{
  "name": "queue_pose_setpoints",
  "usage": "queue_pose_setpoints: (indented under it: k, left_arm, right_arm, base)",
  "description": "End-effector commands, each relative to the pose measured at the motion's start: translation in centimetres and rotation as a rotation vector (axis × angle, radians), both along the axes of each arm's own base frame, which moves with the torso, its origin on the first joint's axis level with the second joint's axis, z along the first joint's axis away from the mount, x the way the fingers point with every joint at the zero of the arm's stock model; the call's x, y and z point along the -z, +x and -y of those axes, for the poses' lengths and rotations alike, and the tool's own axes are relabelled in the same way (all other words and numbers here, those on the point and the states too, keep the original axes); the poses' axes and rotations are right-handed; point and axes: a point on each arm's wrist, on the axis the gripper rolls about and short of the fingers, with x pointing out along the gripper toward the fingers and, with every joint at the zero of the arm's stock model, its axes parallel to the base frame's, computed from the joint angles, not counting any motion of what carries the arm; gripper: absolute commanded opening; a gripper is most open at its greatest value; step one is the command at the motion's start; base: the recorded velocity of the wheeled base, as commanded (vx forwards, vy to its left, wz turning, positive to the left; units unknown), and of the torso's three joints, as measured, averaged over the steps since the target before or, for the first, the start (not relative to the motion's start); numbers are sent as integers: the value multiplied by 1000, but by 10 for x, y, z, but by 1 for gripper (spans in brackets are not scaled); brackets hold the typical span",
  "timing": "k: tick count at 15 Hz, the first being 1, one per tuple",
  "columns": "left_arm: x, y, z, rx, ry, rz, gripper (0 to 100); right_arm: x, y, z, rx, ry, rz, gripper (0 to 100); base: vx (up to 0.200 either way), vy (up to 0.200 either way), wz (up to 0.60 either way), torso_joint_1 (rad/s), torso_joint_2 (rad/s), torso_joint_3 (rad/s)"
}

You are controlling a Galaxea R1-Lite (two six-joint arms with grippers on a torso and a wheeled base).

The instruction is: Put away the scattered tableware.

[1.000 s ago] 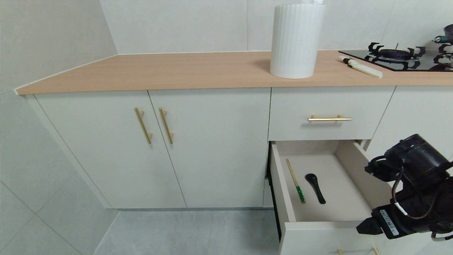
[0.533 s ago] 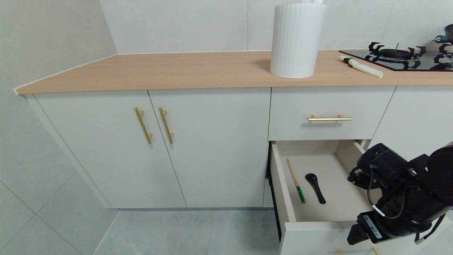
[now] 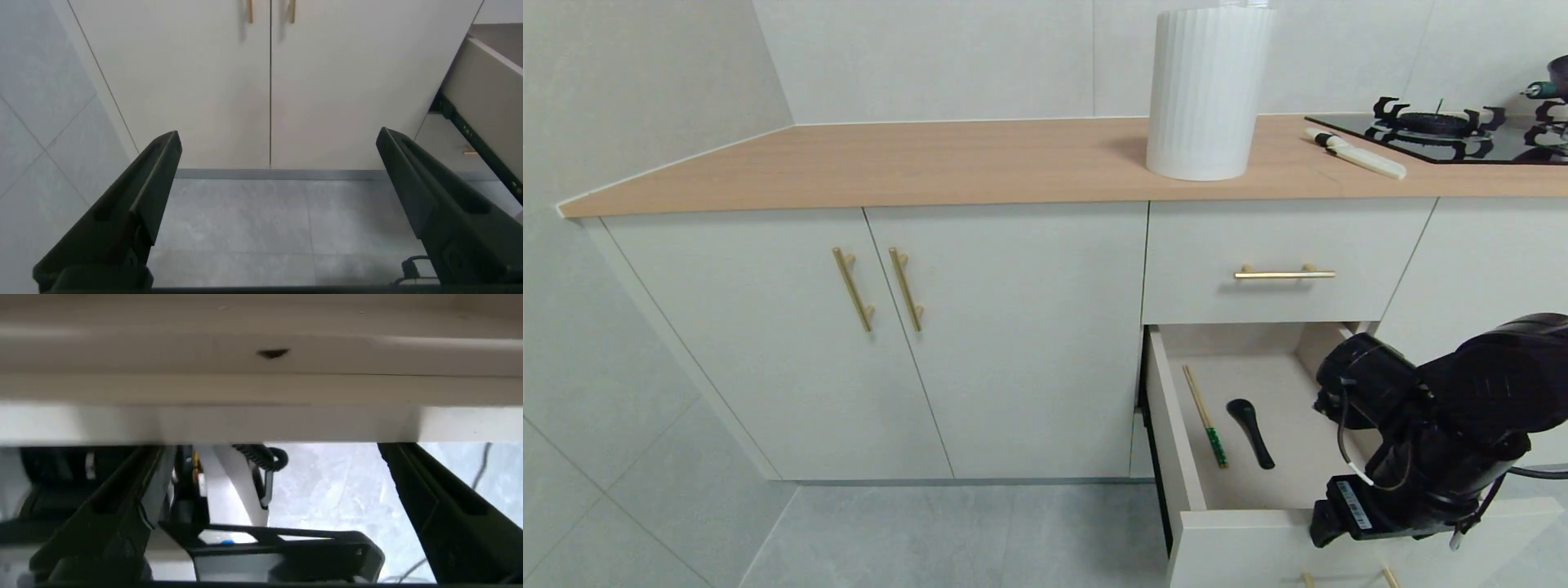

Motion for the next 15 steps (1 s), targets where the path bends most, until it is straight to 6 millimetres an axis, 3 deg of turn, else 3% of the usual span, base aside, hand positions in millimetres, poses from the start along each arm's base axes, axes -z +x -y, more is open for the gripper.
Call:
queue_pose_setpoints:
  k: [1, 8, 11, 15]
  left_arm:
    - [0, 0, 0, 0, 0, -2, 100]
    - [0, 0, 0, 0, 0, -2, 100]
    - [0, 0, 0, 0, 0, -2, 100]
    - [0, 0, 0, 0, 0, -2, 100]
  right_arm:
    - [3, 8, 2, 30, -13, 29, 100]
    - [9, 29, 12, 85, 19, 122, 100]
    - [12, 46, 15, 107, 31, 170, 100]
    - [0, 83, 18, 79, 36, 252, 100]
  base:
    - [0, 0, 0, 0, 0, 0]
    - [0, 0, 0, 0, 0, 0]
    - [0, 0, 0, 0, 0, 0]
    - [0, 0, 0, 0, 0, 0]
